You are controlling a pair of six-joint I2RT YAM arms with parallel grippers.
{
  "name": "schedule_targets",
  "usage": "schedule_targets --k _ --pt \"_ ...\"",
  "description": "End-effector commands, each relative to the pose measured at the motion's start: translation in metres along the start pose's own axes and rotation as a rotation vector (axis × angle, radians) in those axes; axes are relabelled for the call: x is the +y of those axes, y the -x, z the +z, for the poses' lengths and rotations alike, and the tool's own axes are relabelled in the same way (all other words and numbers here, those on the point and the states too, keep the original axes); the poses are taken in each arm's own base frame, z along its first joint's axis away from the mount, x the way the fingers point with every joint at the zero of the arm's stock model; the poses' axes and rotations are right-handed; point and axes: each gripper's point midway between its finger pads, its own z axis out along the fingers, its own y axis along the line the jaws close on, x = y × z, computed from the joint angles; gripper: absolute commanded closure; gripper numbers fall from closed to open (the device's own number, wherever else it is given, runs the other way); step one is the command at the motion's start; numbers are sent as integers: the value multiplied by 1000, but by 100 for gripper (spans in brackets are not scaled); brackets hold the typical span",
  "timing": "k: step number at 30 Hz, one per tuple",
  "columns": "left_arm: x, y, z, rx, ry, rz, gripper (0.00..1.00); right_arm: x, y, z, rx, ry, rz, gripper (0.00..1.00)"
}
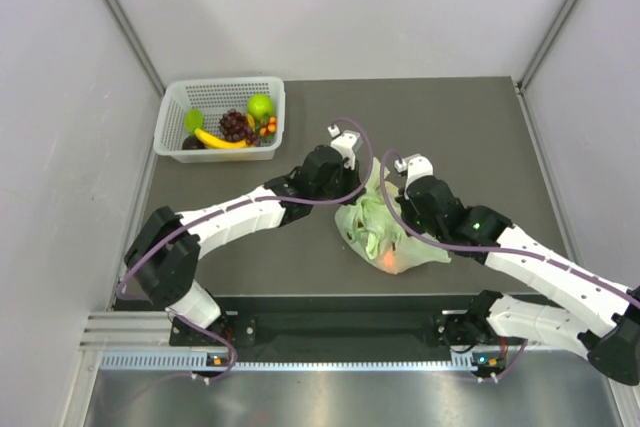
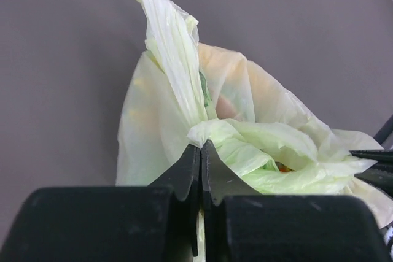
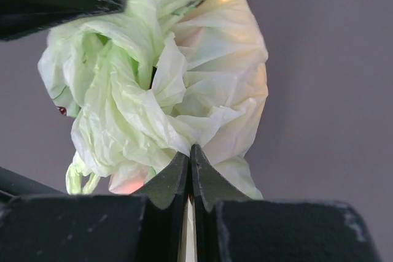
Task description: Untie the knot of the plastic bag and take out the fruit
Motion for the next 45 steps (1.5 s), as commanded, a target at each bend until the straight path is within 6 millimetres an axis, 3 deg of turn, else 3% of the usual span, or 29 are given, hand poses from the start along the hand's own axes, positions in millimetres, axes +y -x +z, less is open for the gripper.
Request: schedule_targets --k 1,5,10,13,15,18,20,23,26,29,36,39,41,43,44,45 --pt "2 36 -28 -137 47 22 100 -5 13 0 -59 -50 46 100" --pt "22 45 -54 -181 163 35 100 -33 15 -4 -81 -209 101 100" --pt "67 65 -103 -287 318 -8 100 -67 12 -14 -96 -352 222 98" --pt "83 67 -123 -321 341 -37 100 -82 12 -18 -117 -390 295 89" --pt "87 60 -128 -319 338 -42 100 -86 14 -21 -134 -394 318 77" --pt "87 45 -126 -294 311 -57 100 -76 28 -25 -165 -321 290 52" --pt "83 32 -121 -275 268 -67 100 -56 38 -25 -173 -194 229 36" --pt "78 21 -117 -267 218 -91 100 -20 57 -31 -202 1 115 21" --pt "75 17 -119 -267 201 -108 100 18 67 -40 -197 145 -17 13" --pt "74 22 -122 -281 198 -108 100 52 68 -33 -149 194 -139 10" --pt "69 28 -127 -294 183 -109 100 105 82 -16 -127 192 -287 9" --pt "68 28 -129 -295 181 -114 100 114 85 -3 -117 150 -317 10" --pt "67 28 -129 -298 172 -117 100 113 84 9 -102 104 -319 18" --pt "67 28 -131 -306 177 -119 100 108 88 15 -106 49 -305 34" --pt "67 29 -133 -310 178 -119 100 103 85 20 -89 11 -288 55" --pt "69 29 -134 -311 187 -116 100 95 89 21 -96 -44 -268 67"
